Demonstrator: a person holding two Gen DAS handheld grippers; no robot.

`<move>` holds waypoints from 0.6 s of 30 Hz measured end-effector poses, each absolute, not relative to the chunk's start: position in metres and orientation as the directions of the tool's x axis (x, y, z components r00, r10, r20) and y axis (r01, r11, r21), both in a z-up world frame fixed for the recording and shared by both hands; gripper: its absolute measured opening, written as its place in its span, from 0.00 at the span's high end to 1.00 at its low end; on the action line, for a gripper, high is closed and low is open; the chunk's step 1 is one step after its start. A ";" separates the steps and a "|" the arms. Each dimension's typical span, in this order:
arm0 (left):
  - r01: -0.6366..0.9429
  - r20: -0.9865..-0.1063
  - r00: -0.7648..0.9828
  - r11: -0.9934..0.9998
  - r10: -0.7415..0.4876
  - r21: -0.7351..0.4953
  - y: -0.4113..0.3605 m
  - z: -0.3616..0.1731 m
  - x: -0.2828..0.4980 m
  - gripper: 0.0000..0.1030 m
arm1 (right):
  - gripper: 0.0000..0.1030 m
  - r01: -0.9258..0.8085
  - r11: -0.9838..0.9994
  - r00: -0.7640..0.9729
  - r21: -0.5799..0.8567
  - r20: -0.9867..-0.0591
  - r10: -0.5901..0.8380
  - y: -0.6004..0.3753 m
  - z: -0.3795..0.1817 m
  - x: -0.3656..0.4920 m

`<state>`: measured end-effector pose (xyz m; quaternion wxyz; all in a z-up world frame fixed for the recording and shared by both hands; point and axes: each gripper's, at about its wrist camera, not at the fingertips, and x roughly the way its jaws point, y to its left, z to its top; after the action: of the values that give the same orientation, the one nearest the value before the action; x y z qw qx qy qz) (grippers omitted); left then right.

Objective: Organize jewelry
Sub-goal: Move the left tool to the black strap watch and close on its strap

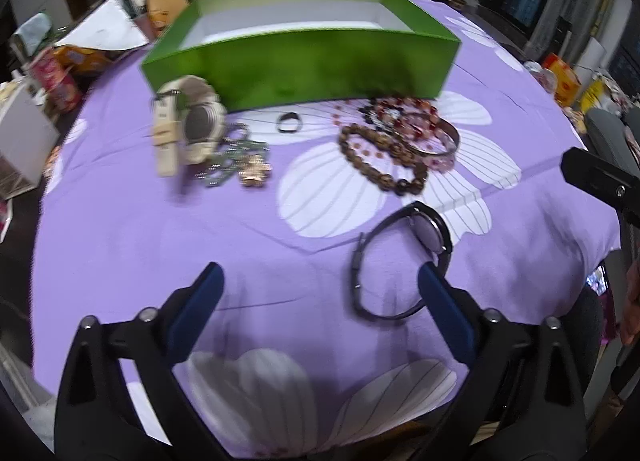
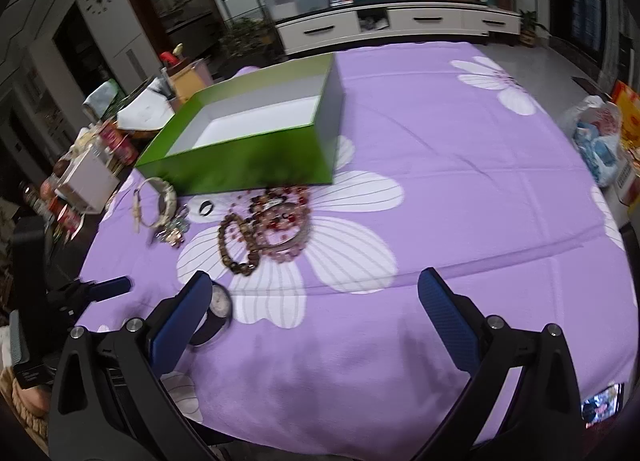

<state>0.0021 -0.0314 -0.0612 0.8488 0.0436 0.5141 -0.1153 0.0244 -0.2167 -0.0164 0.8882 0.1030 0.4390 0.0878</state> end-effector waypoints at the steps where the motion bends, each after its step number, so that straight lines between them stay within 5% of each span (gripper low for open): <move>1: 0.249 -0.886 0.435 0.967 -0.161 -0.054 -0.033 -0.064 0.004 0.17 | 0.01 -0.071 0.962 0.597 0.262 -0.762 0.251 -0.215 -0.018 0.025; 9: 0.315 -0.886 0.422 0.948 -0.192 -0.055 -0.046 -0.075 0.010 0.63 | 0.03 -0.089 0.954 0.577 0.286 -0.766 0.283 -0.209 -0.026 0.032; 13: 0.334 -0.880 0.416 0.939 -0.228 -0.086 -0.048 -0.075 0.010 0.93 | 0.07 -0.105 0.951 0.567 0.292 -0.767 0.299 -0.205 -0.028 0.034; 18: 0.300 -0.865 0.414 0.940 -0.283 -0.164 -0.031 -0.069 0.007 0.93 | 0.17 -0.179 0.940 0.545 0.291 -0.766 0.341 -0.189 -0.032 0.034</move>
<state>0.0073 -0.0310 -0.0694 0.8409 0.0082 0.5126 -0.1732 0.0343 -0.1893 -0.0321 0.8745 0.0894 0.4529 0.1487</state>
